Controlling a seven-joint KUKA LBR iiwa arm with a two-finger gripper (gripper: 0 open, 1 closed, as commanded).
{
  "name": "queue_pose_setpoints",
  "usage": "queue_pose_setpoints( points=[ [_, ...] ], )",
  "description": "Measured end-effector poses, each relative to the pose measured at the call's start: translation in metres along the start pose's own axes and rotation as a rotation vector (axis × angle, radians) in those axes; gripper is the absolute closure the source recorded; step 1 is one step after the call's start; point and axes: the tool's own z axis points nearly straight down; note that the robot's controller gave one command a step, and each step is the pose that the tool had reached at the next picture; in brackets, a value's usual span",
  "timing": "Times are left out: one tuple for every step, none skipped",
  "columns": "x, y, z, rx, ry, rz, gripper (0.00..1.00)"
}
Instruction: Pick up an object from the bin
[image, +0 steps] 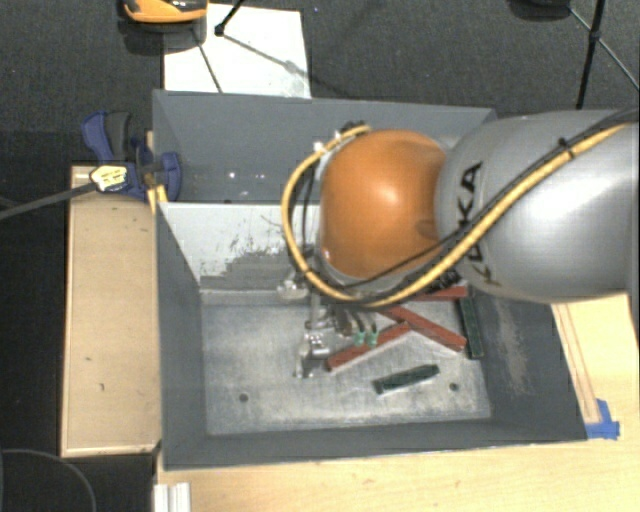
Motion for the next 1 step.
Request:
queue_pose_setpoints(
  points=[
    [-0.0010, -0.0185, 0.0273, 0.003, 0.002, 0.101, 0.00]
  ],
)
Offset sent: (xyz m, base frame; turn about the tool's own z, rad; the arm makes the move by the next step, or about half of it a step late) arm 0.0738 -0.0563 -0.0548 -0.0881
